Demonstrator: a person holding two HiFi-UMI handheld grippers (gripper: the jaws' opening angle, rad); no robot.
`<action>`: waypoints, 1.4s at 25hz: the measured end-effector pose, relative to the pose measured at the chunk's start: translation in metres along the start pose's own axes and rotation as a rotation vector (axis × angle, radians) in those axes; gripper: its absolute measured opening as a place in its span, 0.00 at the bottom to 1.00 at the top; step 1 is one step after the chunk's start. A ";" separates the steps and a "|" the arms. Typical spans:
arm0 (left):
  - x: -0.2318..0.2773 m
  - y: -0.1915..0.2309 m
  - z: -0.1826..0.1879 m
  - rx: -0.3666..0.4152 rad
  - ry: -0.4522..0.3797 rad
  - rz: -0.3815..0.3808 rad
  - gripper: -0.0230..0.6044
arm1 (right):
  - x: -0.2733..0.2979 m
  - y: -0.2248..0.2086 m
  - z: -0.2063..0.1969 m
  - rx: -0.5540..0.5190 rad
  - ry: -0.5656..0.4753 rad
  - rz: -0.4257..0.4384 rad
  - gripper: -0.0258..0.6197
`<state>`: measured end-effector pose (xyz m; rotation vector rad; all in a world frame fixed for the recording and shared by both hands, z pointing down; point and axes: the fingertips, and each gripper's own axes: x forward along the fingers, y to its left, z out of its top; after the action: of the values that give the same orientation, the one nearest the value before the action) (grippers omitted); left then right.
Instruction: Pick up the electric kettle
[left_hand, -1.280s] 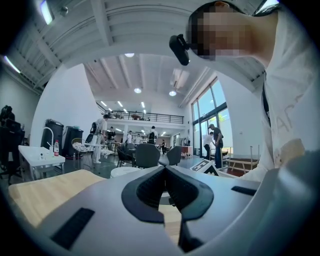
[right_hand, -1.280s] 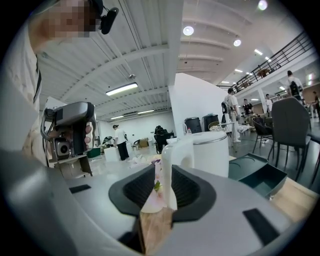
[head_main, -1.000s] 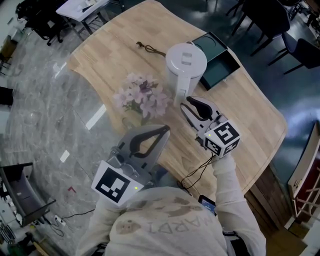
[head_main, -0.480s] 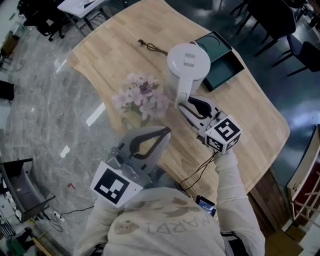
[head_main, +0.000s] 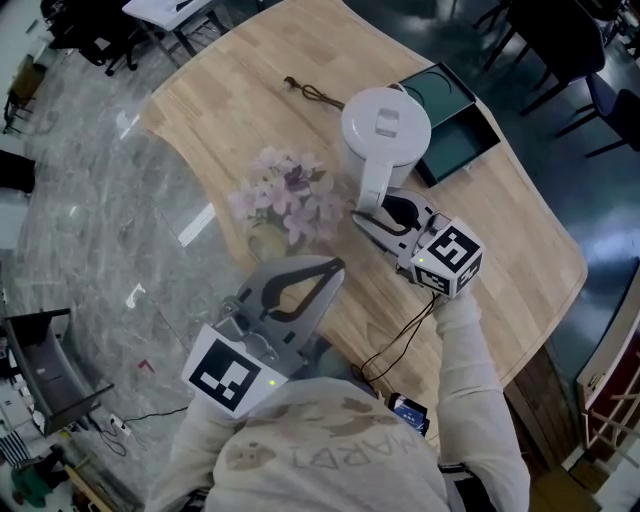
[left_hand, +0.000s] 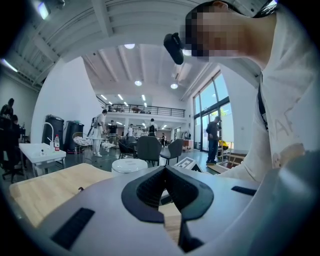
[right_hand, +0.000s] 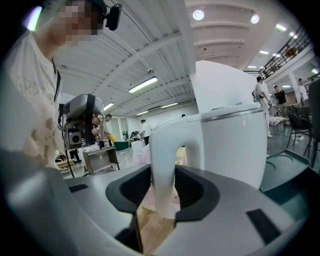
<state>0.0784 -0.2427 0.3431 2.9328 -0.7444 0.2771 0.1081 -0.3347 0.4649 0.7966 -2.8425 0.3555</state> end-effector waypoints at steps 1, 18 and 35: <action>0.000 0.001 0.000 0.000 0.001 0.002 0.05 | 0.002 0.000 0.000 -0.002 0.002 0.010 0.26; -0.010 0.009 -0.008 -0.017 0.020 0.040 0.05 | 0.031 0.008 -0.002 -0.032 0.028 0.084 0.26; -0.030 0.008 0.001 -0.010 0.003 0.088 0.05 | 0.030 0.009 0.017 -0.079 -0.009 0.060 0.21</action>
<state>0.0483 -0.2361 0.3366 2.8936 -0.8731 0.2841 0.0763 -0.3466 0.4539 0.7013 -2.8737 0.2457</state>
